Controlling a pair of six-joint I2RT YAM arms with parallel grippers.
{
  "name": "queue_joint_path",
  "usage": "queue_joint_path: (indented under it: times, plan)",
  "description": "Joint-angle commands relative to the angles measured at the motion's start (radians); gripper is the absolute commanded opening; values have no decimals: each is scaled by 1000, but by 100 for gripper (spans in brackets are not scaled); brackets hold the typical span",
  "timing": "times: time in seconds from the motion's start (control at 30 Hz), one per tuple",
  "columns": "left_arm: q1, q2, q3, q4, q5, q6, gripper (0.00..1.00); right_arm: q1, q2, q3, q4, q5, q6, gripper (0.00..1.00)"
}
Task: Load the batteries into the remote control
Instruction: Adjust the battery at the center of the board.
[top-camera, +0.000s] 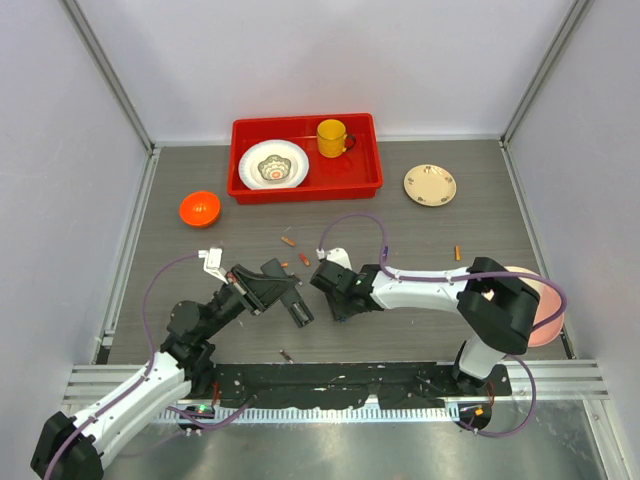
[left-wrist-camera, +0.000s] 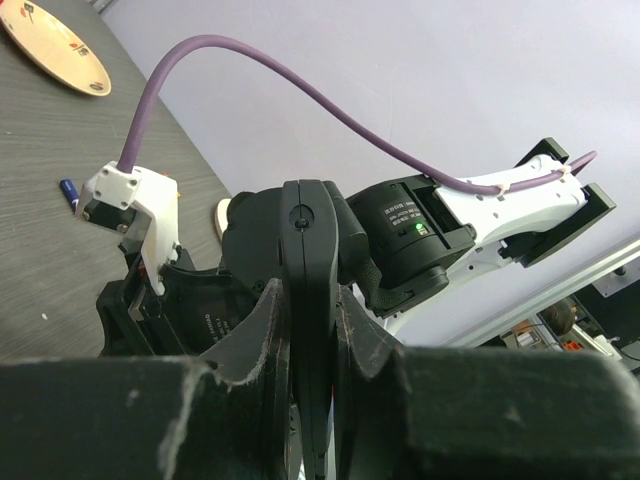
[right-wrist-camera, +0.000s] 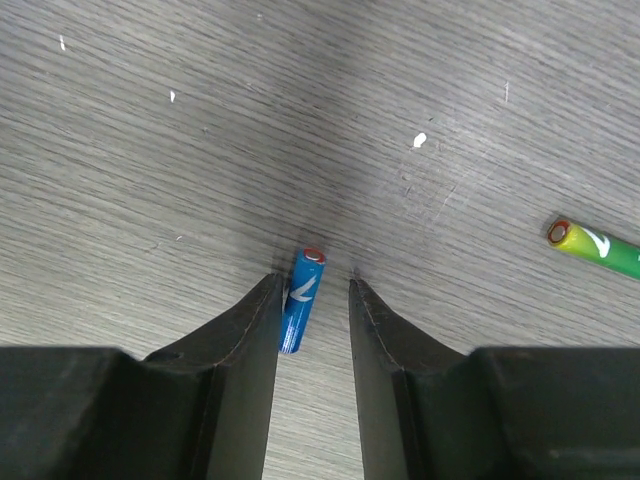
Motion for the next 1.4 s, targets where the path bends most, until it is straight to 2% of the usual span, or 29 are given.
queue_joint_path:
  times: [0.0,0.17,0.27,0.3,0.4,0.5,0.77,0.9,0.93,1.0,1.03,1.13,1.17,1.33,1.37]
  plan:
    - [6,-14,-16,18,-7,12,0,7,11,3,8,10,7,38]
    - [6,-10,-16,18,-4,11,0,7,14,11,-11,28,-32,32]
    - [6,-10,-16,18,-4,9,0,7,16,21,-20,36,-69,24]
    - [6,-11,-16,18,-4,9,0,7,16,23,-25,42,-76,18]
    - [6,-13,-14,20,-2,8,0,7,13,47,-46,62,-112,9]
    - [6,-19,-14,20,-2,6,0,6,5,75,-63,73,-141,3]
    - [6,-47,-14,0,2,3,0,6,-10,123,-68,108,-225,1]
    - [6,-73,-1,-20,13,5,0,7,-97,43,79,200,-404,1]
    - [6,-77,7,-26,13,6,0,6,-117,-9,178,203,-547,1]
    - [6,-82,15,-35,24,5,0,6,-177,-74,297,135,-705,1]
    - [6,-87,16,-35,30,3,0,4,-190,-127,408,125,-869,1]
    - [6,-100,22,-34,54,-9,0,-9,-217,-215,585,55,-1096,1]
    - [6,-108,22,-35,60,-11,0,-17,-219,-226,600,6,-1244,1]
    - [6,-148,24,-57,67,-9,0,-106,-165,-204,536,-247,-1454,1]
    - [6,-156,24,-58,67,-8,0,-106,-156,-206,532,-255,-1505,1]
